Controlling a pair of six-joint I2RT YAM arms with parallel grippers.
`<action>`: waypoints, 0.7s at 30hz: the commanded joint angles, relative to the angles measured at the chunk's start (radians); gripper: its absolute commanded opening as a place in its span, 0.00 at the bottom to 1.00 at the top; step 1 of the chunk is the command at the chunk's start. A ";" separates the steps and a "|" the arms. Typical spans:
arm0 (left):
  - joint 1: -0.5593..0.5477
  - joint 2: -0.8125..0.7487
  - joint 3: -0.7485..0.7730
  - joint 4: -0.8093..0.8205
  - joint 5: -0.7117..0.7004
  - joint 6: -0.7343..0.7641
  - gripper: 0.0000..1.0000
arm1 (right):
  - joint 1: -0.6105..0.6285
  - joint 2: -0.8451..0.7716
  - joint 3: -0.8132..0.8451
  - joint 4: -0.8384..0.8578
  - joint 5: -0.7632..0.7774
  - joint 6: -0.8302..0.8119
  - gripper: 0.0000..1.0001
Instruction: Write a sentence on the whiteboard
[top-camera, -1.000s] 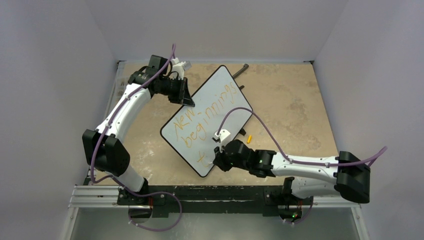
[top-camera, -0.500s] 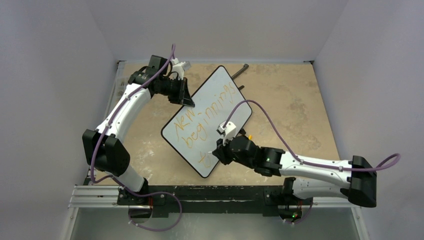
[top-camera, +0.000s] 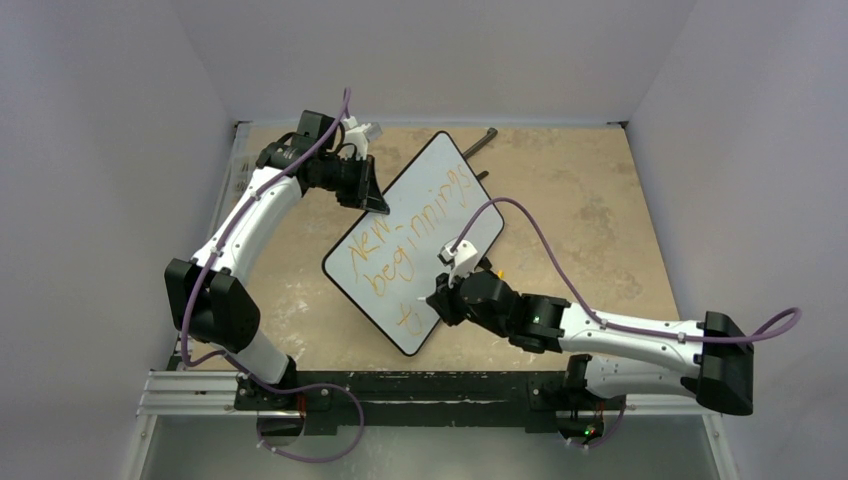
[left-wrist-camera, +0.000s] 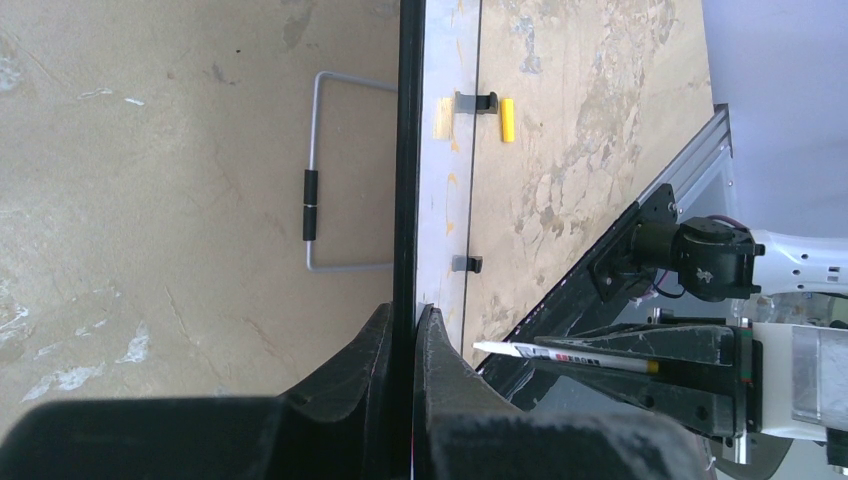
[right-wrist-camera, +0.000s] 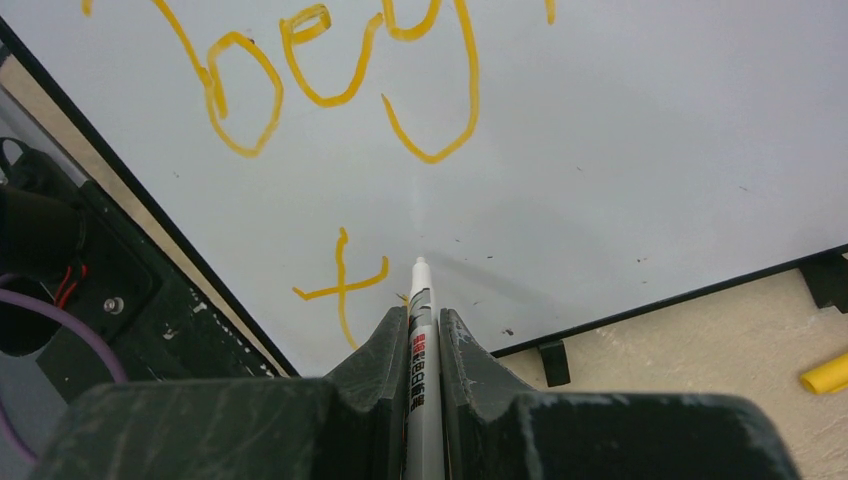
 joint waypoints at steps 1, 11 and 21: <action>0.018 -0.005 0.007 -0.009 -0.182 0.031 0.00 | -0.003 0.016 0.000 0.059 0.037 0.012 0.00; 0.018 -0.004 0.006 -0.010 -0.182 0.030 0.00 | -0.003 0.052 -0.020 0.083 0.010 0.012 0.00; 0.018 -0.003 0.005 -0.010 -0.181 0.029 0.00 | -0.003 0.071 -0.054 0.081 0.003 0.020 0.00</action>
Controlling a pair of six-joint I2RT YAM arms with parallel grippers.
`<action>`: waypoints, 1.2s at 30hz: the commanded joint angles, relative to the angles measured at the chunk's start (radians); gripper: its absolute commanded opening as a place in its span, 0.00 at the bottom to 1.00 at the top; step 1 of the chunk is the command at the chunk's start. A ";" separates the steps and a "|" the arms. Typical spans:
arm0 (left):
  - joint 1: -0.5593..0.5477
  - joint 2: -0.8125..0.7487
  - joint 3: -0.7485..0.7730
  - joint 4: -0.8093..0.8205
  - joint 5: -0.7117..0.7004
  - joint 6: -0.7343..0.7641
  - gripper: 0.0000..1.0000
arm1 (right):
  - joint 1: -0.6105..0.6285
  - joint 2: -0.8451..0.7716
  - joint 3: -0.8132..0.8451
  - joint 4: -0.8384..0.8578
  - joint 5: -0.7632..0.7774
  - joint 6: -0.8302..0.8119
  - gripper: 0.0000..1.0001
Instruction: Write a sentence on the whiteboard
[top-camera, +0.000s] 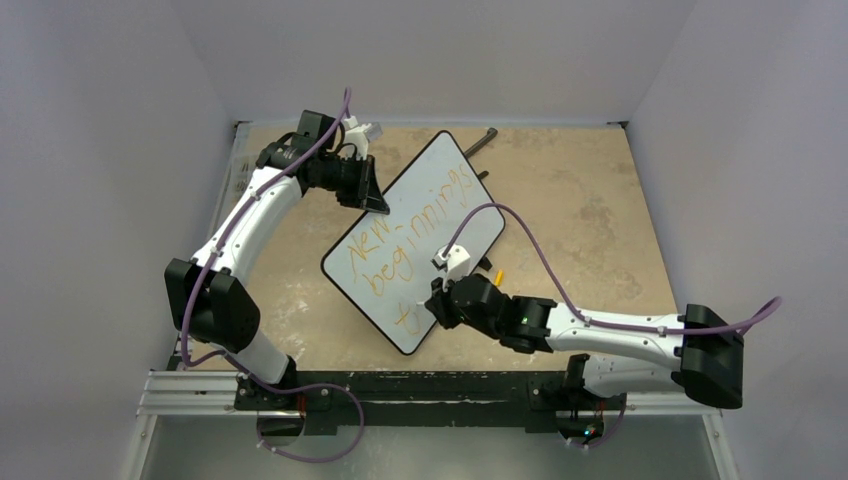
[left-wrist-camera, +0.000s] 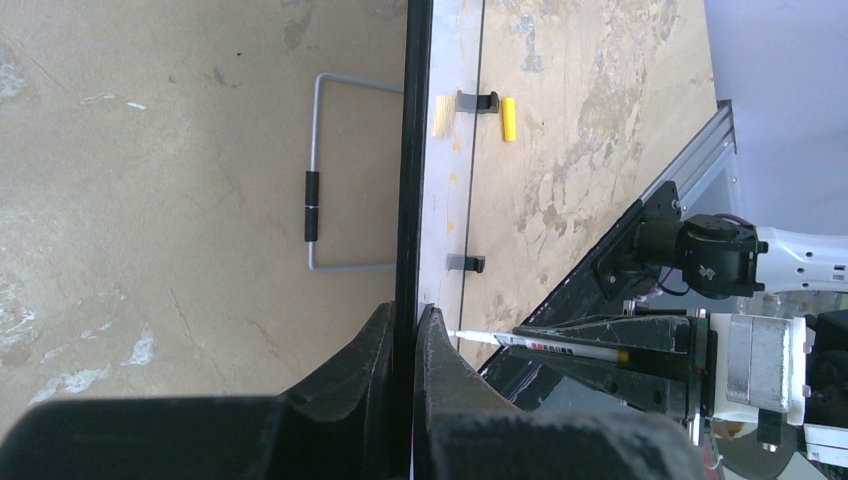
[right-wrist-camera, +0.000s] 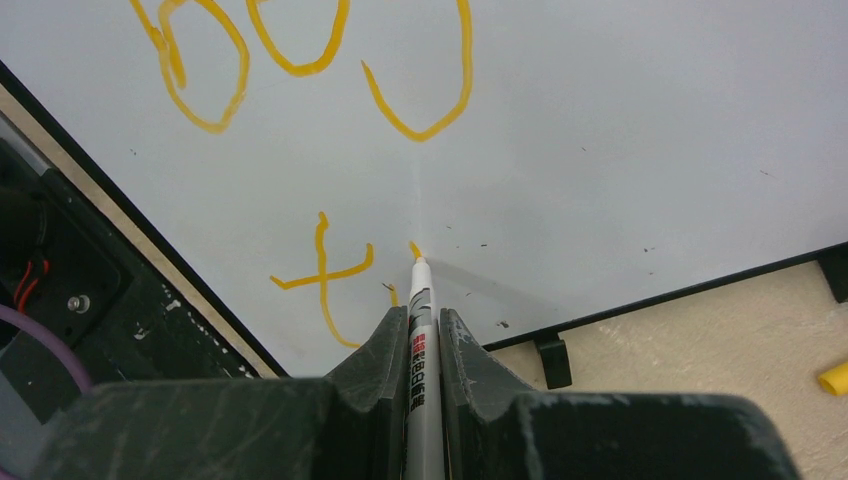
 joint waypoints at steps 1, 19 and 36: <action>0.017 -0.004 0.006 -0.012 -0.183 0.018 0.00 | -0.003 0.005 -0.029 0.028 -0.007 0.021 0.00; 0.017 0.004 0.006 -0.006 -0.172 0.014 0.00 | -0.003 -0.005 -0.056 -0.038 0.057 0.105 0.00; 0.017 0.003 0.008 -0.007 -0.169 0.012 0.00 | -0.003 0.009 0.078 -0.075 0.160 0.065 0.00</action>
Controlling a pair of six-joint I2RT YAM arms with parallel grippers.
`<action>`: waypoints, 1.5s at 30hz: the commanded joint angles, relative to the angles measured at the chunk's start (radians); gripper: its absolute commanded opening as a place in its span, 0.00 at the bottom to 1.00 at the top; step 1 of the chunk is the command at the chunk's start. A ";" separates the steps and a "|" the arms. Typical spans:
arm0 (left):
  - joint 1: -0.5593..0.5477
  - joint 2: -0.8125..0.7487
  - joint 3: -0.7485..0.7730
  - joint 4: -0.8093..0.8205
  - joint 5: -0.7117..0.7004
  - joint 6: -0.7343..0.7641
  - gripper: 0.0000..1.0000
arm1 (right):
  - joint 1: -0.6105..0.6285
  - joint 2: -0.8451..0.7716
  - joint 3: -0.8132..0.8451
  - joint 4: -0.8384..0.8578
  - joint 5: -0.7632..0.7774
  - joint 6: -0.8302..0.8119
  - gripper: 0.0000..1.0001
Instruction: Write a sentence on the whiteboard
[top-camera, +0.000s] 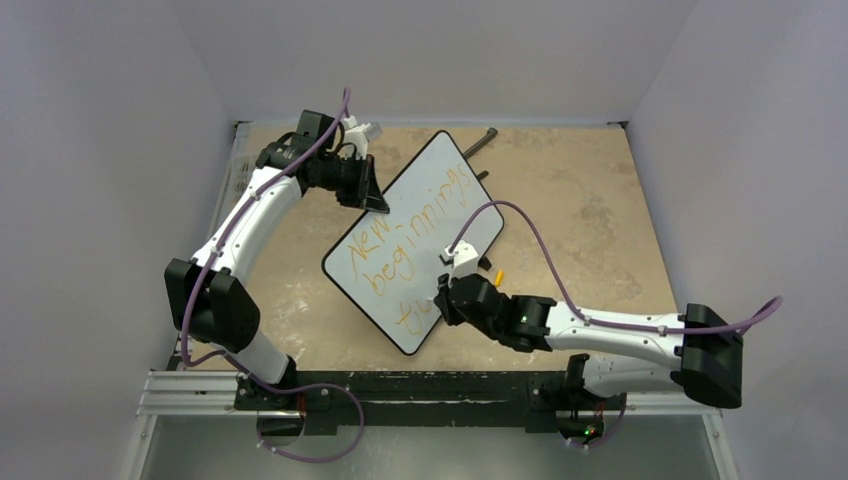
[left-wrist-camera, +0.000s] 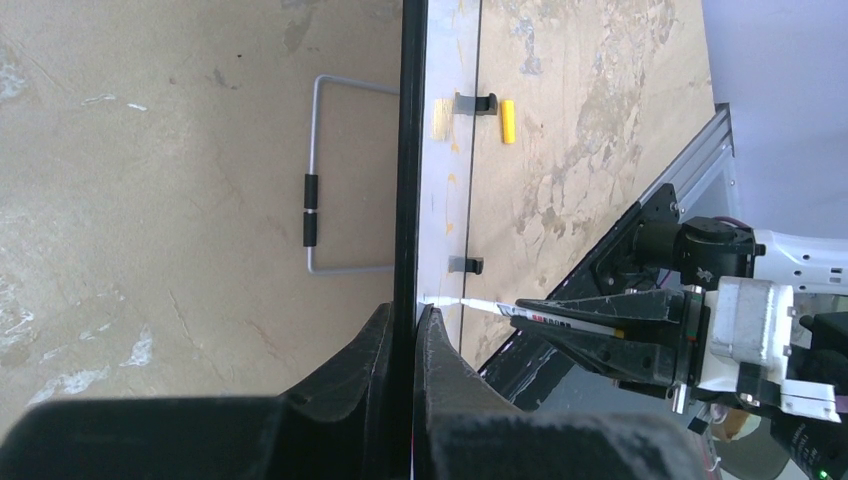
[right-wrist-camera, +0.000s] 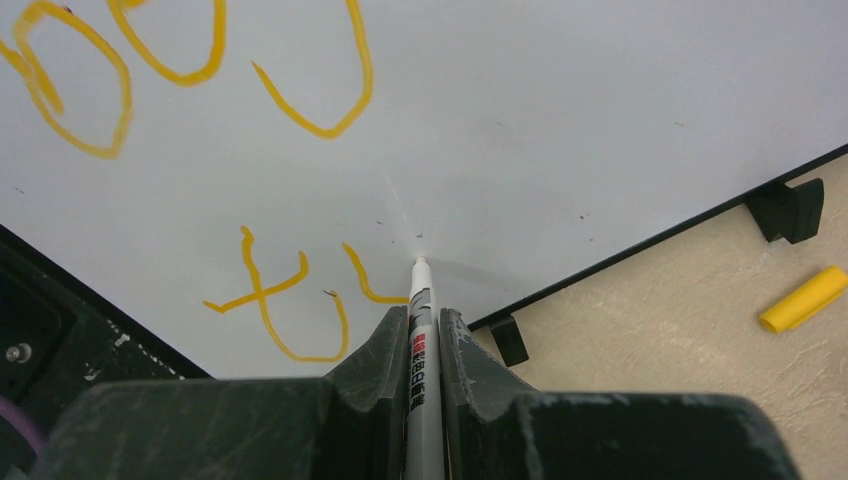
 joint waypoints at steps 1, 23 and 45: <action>0.016 0.004 0.008 -0.010 -0.170 0.018 0.00 | -0.003 0.005 0.077 0.020 0.051 -0.023 0.00; 0.016 0.005 0.009 -0.012 -0.172 0.017 0.00 | -0.003 0.045 0.088 0.084 -0.087 -0.050 0.00; 0.016 0.001 0.006 -0.013 -0.175 0.018 0.00 | -0.003 0.027 0.064 0.039 -0.013 0.000 0.00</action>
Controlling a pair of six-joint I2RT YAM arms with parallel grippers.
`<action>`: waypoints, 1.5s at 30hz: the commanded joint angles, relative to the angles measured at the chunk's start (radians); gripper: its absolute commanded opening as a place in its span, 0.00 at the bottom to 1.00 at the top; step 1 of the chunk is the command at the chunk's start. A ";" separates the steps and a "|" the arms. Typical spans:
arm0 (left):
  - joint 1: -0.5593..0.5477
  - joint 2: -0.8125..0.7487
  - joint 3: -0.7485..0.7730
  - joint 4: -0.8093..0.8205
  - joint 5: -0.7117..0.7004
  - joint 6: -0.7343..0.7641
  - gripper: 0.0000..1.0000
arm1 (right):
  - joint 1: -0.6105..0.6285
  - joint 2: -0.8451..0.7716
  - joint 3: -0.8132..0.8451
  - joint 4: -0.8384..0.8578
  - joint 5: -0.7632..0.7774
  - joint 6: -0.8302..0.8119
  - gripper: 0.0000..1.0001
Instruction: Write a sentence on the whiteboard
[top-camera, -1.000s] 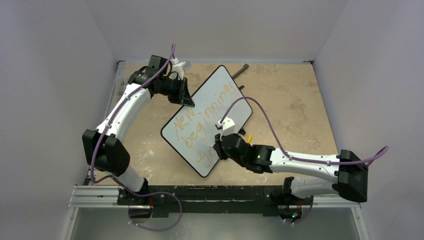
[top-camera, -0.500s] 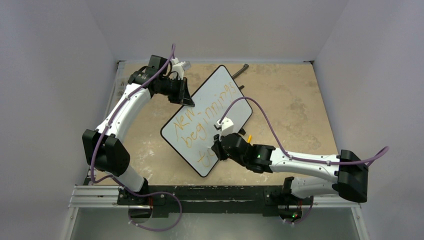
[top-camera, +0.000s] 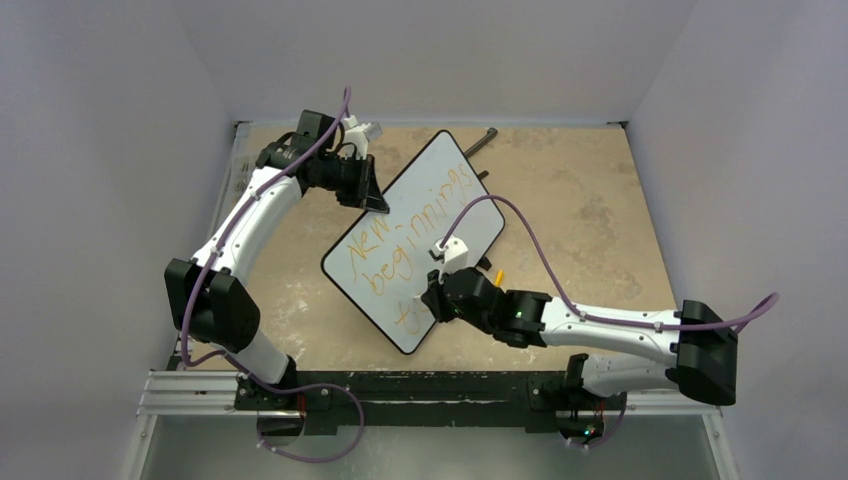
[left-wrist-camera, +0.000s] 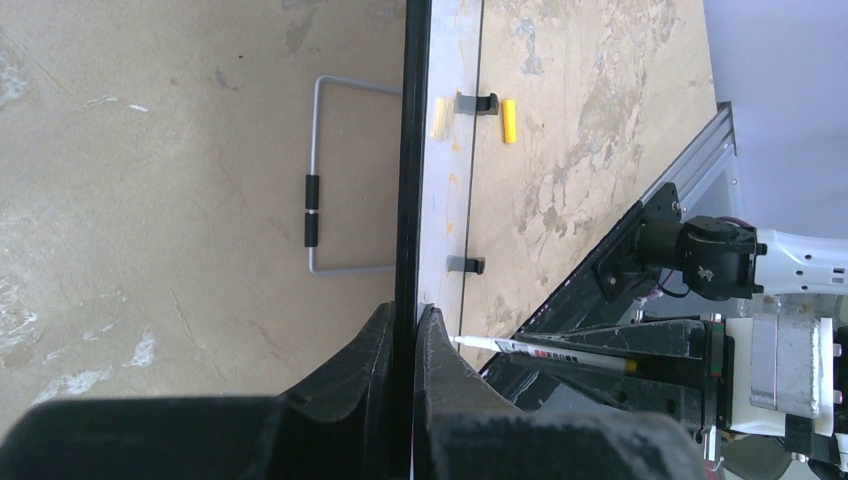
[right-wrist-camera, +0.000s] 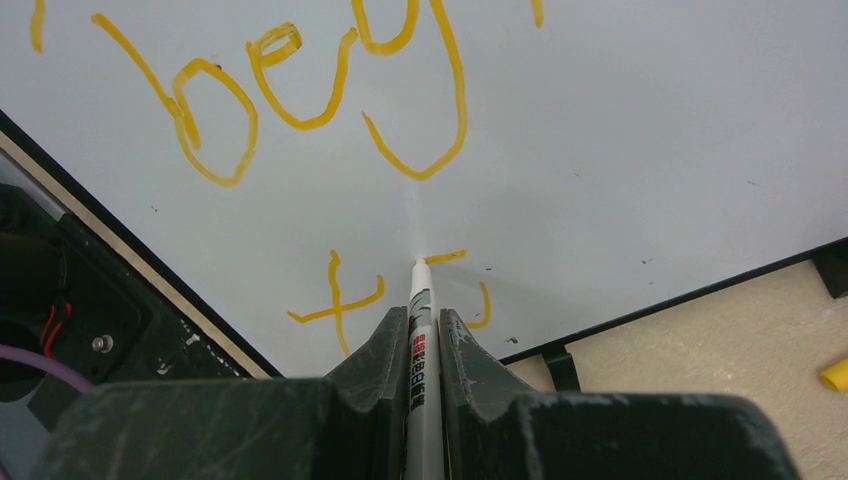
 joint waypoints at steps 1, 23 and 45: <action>0.016 0.003 0.008 -0.014 -0.175 0.013 0.00 | 0.001 -0.011 -0.007 -0.009 0.069 0.030 0.00; 0.016 0.006 0.006 -0.012 -0.175 0.013 0.00 | 0.001 0.004 -0.065 -0.065 0.108 0.094 0.00; 0.016 0.013 0.006 -0.015 -0.181 0.014 0.00 | -0.002 -0.172 -0.005 -0.079 0.124 0.033 0.00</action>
